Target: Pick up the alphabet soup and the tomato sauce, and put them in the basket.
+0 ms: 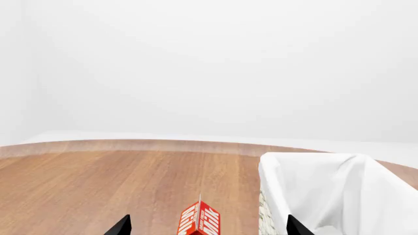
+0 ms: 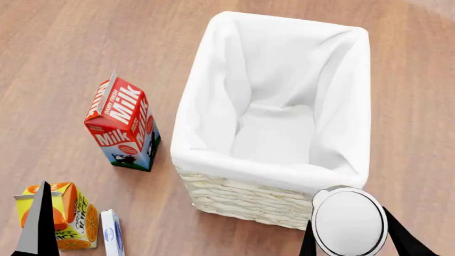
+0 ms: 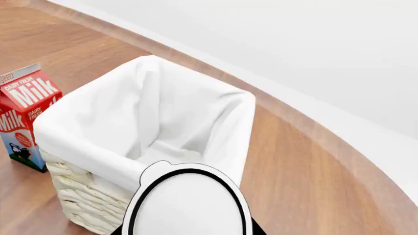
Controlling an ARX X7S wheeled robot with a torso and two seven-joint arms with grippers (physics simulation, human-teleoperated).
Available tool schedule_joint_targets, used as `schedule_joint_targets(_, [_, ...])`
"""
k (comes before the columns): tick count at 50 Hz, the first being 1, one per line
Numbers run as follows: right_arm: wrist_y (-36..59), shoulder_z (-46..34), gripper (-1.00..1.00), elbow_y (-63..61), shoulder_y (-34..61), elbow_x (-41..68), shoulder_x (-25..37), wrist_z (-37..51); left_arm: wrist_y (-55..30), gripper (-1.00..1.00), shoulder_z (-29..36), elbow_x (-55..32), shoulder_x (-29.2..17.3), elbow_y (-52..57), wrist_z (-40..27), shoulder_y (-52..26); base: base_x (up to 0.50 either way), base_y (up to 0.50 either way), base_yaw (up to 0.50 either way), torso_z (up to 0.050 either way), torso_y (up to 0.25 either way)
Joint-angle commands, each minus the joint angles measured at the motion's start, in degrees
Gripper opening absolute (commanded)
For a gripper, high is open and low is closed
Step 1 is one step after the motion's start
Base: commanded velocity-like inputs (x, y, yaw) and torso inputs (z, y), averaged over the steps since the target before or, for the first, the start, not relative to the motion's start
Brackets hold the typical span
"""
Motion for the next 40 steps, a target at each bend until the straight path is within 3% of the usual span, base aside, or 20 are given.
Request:
schedule_joint_targets(1, [4.76, 4.63, -1.00, -0.51, 9.21, 7.49, 1.97, -3.50, 0.85, 1.00, 0.18, 0.15, -0.12, -0.75, 0.26, 0.08, 0.00, 0.00, 0.00, 0.000, 0.000])
schedule_joint_targets(26, [12.94, 11.69, -1.00, 2.65, 21.52, 20.67, 1.18, -8.56, 1.11, 1.00, 0.56, 0.11, -0.40, -0.94, 0.00, -0.06, 0.00, 0.00, 0.00, 0.000, 0.001])
schedule_joint_targets(40, [19.00, 16.65, -1.00, 8.12, 29.99, 30.68, -3.08, -12.97, 1.45, 1.00, 0.71, 0.01, -0.72, -1.01, -0.21, -0.16, 0.00, 0.00, 0.00, 0.001, 0.000])
